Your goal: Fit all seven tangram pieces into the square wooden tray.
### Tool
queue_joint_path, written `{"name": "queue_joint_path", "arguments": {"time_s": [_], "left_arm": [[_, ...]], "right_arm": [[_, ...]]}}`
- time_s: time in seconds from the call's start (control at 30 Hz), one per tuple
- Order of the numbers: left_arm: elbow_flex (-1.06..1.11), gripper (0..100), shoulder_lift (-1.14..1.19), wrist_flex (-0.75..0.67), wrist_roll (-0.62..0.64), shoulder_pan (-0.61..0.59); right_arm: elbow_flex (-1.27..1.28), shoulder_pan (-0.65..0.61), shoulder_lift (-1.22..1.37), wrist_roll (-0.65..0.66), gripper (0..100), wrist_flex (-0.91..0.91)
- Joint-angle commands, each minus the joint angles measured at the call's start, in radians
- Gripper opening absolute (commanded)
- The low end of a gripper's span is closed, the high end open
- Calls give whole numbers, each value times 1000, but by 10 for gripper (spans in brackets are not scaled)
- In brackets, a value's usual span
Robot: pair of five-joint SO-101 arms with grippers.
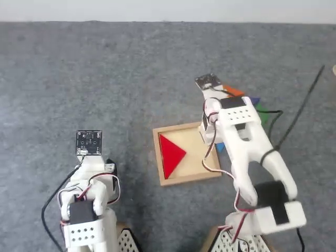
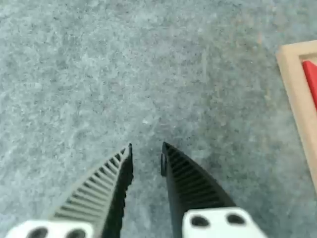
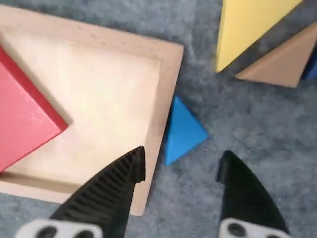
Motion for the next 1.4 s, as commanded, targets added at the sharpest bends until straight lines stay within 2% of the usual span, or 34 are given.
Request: {"name": "queue_joint_path", "arguments": {"time_s": [0.0, 0.2, 0.37, 0.63, 1.0, 1.27, 1.37], "left_arm": [[-13, 93, -20, 3, -2, -5], [-13, 93, -20, 3, -2, -5], [-13, 93, -20, 3, -2, -5], [-13, 93, -20, 3, -2, -5], [-13, 93, -20, 3, -2, -5], [-13, 93, -20, 3, -2, -5], [-13, 93, -20, 3, -2, -5]], "right_arm": [[-15, 54, -131, 43, 288, 19], [-175, 217, -117, 103, 292, 38], [-390, 229, 54, 104, 292, 50], [-750, 266, 343, 104, 290, 229], [-726, 311, 380, 150, 289, 213], [-474, 444, 374, 186, 289, 8], [-442, 441, 374, 201, 289, -24]]}}
